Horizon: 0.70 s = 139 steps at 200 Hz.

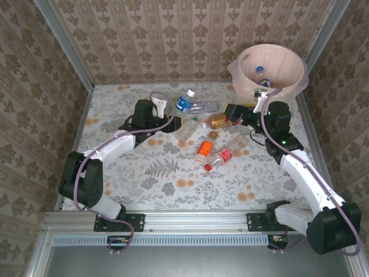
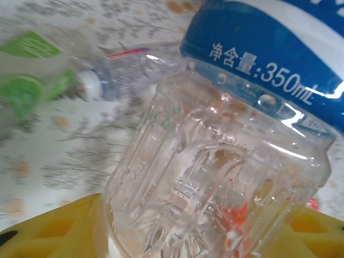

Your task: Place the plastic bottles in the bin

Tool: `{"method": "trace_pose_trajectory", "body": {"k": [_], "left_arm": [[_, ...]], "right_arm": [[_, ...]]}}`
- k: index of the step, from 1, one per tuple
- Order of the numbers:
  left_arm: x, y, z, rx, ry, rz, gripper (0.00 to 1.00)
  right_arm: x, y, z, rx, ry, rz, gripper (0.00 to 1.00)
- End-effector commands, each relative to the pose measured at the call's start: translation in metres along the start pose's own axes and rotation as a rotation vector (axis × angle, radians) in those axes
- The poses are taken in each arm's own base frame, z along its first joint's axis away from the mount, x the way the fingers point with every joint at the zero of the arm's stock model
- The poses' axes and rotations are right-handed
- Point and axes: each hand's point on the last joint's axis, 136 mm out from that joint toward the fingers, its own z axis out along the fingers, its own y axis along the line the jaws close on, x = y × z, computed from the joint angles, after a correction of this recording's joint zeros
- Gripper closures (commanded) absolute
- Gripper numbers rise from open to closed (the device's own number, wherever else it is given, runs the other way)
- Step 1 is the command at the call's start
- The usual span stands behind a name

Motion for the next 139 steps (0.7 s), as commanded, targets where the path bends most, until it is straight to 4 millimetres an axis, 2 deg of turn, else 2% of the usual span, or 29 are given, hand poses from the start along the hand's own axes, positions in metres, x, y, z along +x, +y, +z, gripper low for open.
{"method": "trace_pose_trajectory", "body": {"k": [1,40,65,116,139], "left_arm": [[-0.012,-0.05,-0.004,0.192,-0.037,-0.077,0.53],[-0.004,-0.085,0.001,0.335,-0.036,-0.122,0.53],[-0.001,-0.106,0.006,0.461,-0.014,-0.155,0.53],[-0.001,-0.137,0.015,0.607,0.022,-0.151,0.53],[0.0,-0.144,0.018,0.628,0.036,-0.144,0.53]], "right_arm": [[0.005,0.022,0.007,-0.132,0.01,0.007,0.0],[0.021,0.036,0.021,-0.223,0.058,0.017,0.0],[0.022,0.049,0.028,-0.291,0.058,0.022,0.0],[0.028,0.056,0.05,-0.306,0.105,0.015,0.0],[0.029,0.048,0.062,-0.267,0.114,0.009,0.0]]}}
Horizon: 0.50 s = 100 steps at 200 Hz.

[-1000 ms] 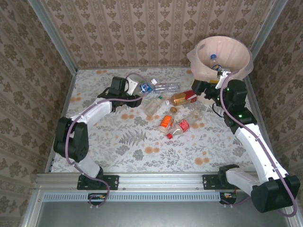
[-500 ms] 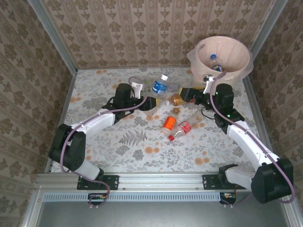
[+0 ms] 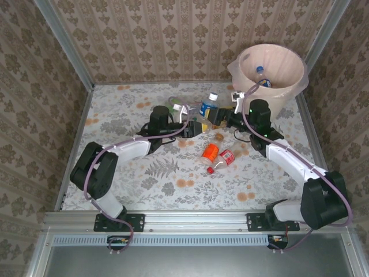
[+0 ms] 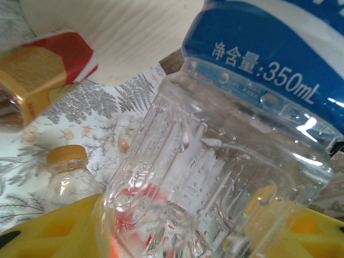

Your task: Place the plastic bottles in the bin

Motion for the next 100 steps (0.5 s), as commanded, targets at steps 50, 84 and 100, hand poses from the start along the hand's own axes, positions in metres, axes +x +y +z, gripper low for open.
{"method": "trace_pose_trajectory", "body": {"k": [50,84,100], "left_arm": [[-0.013,-0.033,0.01,0.111,-0.006,0.059,0.54],[-0.016,-0.031,0.008,0.09,-0.022,0.056,0.53],[-0.017,-0.031,0.008,0.089,-0.026,0.055,0.53]], "right_arm": [[-0.016,-0.002,0.028,-0.013,0.007,-0.012,0.2],[-0.015,-0.003,0.022,0.007,0.0,-0.044,0.33],[-0.016,-0.002,0.02,0.013,-0.001,-0.061,0.35]]}}
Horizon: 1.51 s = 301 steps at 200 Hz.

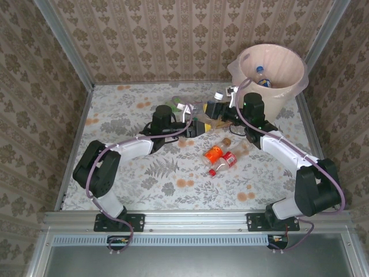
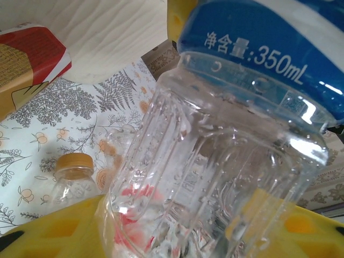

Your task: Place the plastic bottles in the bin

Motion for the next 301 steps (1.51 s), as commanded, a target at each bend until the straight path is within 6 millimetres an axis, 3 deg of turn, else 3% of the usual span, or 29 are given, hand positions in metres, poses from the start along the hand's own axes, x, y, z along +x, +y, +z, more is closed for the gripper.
{"method": "trace_pose_trajectory", "body": {"k": [1,22,56,103,147,194,203,225,241,268,301], "left_arm": [[-0.016,-0.019,0.0,0.041,-0.039,0.052,0.53],[-0.018,-0.02,-0.001,0.032,-0.046,0.052,0.5],[-0.024,-0.016,-0.008,-0.031,-0.075,0.05,0.2],[-0.039,-0.008,-0.047,-0.22,-0.224,0.118,0.0],[-0.042,0.01,-0.089,-0.474,-0.304,0.165,0.0],[-0.037,0.021,-0.104,-0.571,-0.311,0.163,0.0],[-0.036,0.023,-0.104,-0.577,-0.312,0.158,0.0],[-0.034,0.026,-0.104,-0.585,-0.309,0.15,0.0],[-0.033,0.029,-0.106,-0.599,-0.31,0.146,0.0],[-0.031,0.032,-0.11,-0.618,-0.318,0.141,0.0],[-0.026,0.037,-0.118,-0.656,-0.319,0.139,0.0]], "right_arm": [[-0.007,0.006,-0.005,0.008,-0.015,-0.05,0.36],[-0.011,0.007,-0.008,0.021,-0.02,-0.061,0.38],[-0.023,-0.003,-0.013,0.097,-0.027,-0.061,0.4],[-0.073,0.001,-0.045,0.168,-0.103,-0.128,0.41],[-0.133,0.003,-0.079,0.254,-0.202,-0.21,0.42],[-0.208,-0.005,-0.118,0.405,-0.36,-0.288,0.42],[-0.217,-0.022,-0.116,0.456,-0.368,-0.283,0.42],[-0.25,-0.037,-0.125,0.551,-0.417,-0.297,0.42],[-0.263,-0.057,-0.123,0.637,-0.409,-0.319,0.42],[-0.264,-0.096,-0.107,0.725,-0.352,-0.3,0.42],[-0.249,-0.127,-0.085,0.741,-0.264,-0.259,0.35]]}}
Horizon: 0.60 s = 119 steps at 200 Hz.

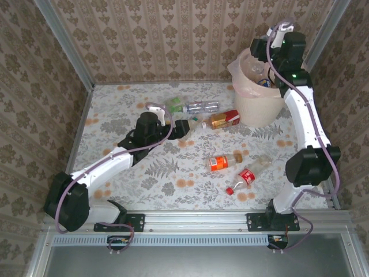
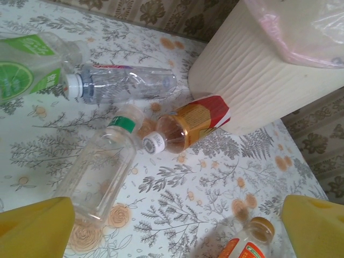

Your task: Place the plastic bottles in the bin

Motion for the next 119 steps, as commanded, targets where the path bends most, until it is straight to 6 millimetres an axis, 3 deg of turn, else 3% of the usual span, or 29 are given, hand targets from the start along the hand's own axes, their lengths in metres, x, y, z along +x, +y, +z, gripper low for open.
{"method": "trace_pose_trajectory", "body": {"k": [1,22,39,80,101,119], "left_arm": [[-0.007,0.008,-0.01,-0.04,-0.034,0.023,0.0],[-0.006,0.011,-0.012,-0.053,-0.039,0.023,0.0],[-0.006,0.012,-0.013,-0.057,-0.043,0.022,0.0],[-0.004,0.016,-0.011,-0.066,-0.037,0.016,0.0],[-0.004,0.018,-0.009,-0.071,-0.04,0.008,0.0],[-0.003,0.021,-0.009,-0.088,-0.041,0.001,0.0]], "right_arm": [[0.017,-0.01,0.012,0.044,0.077,-0.02,0.35],[0.044,-0.003,0.018,-0.009,0.203,0.004,0.16],[0.05,-0.007,0.012,0.015,0.24,0.021,0.07],[0.025,-0.007,-0.022,0.048,0.19,-0.011,0.0],[0.03,-0.006,-0.048,0.063,0.228,0.015,0.0],[0.042,-0.017,-0.075,0.14,0.248,0.086,0.0]]}}
